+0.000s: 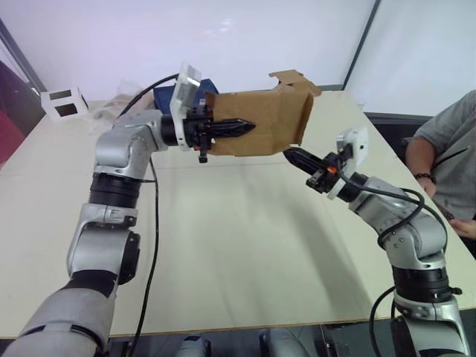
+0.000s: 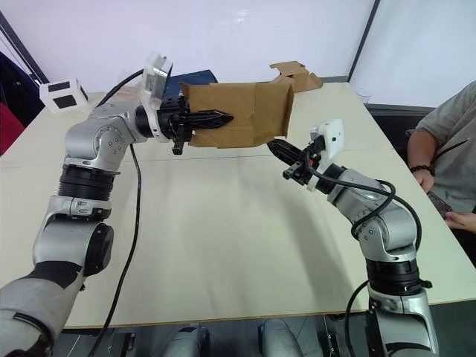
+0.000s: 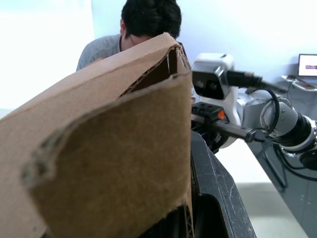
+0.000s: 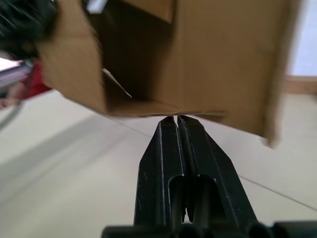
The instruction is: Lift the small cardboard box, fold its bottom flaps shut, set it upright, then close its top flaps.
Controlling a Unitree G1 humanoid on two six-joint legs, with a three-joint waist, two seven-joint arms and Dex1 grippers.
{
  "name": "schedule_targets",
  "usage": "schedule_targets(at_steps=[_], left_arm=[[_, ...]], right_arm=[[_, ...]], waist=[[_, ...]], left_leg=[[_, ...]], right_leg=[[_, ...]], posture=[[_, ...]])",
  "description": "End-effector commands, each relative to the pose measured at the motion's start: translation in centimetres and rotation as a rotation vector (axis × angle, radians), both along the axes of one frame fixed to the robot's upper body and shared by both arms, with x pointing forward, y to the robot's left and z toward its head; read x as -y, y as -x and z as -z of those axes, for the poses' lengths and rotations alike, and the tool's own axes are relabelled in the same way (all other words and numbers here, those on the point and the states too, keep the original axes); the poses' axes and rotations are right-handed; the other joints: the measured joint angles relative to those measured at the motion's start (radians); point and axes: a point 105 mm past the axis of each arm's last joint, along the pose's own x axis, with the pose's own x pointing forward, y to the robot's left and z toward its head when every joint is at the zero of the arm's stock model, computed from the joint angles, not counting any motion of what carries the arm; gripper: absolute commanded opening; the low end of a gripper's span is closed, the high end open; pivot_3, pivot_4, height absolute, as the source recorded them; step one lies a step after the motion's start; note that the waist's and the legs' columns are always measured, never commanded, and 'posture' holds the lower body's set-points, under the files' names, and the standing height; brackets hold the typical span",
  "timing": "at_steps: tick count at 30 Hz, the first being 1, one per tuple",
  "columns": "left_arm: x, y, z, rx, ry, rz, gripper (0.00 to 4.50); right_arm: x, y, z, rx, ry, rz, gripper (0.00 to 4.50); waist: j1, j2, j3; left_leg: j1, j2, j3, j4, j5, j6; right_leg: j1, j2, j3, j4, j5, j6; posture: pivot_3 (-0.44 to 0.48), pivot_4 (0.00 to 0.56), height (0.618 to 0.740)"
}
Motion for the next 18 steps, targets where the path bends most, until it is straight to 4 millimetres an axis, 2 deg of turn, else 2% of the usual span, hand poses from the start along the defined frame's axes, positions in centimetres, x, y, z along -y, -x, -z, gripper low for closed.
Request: schedule_targets(at_steps=[1,10,18], left_arm=[[-0.1,0.6,-1.0,0.043,0.012,0.009,0.0],[-0.2,0.6,-0.8,0.036,0.01,0.008,0.0],[-0.3,0.5,-0.9,0.04,0.009,0.004,0.0]], right_arm=[[-1.1,0.7,-1.7,0.058,-0.019,-0.048,0.05],[-2.7,0.9,-2.1,0.058,-0.051,-0.12,0.05],[-3.0,1.0,-2.3,0.065,-0.045,-0.137,0.05]], waist=[[0.0,0.0,0.0],[0.0,0.0,0.0],[0.001,0.0,0.0]], left_leg=[[0.0,0.0,0.0,0.0,0.0,0.0],[0.0,0.0,0.0,0.0,0.0,0.0],[0.0,0.0,0.0,0.0,0.0,0.0]], right_leg=[[0.0,0.0,0.0,0.0,0.0,0.0],[0.0,0.0,0.0,0.0,0.0,0.0],[0.0,0.0,0.0,0.0,0.0,0.0]], posture=[[0.0,0.15,0.74],[0.0,0.15,0.74],[0.0,0.15,0.74]])
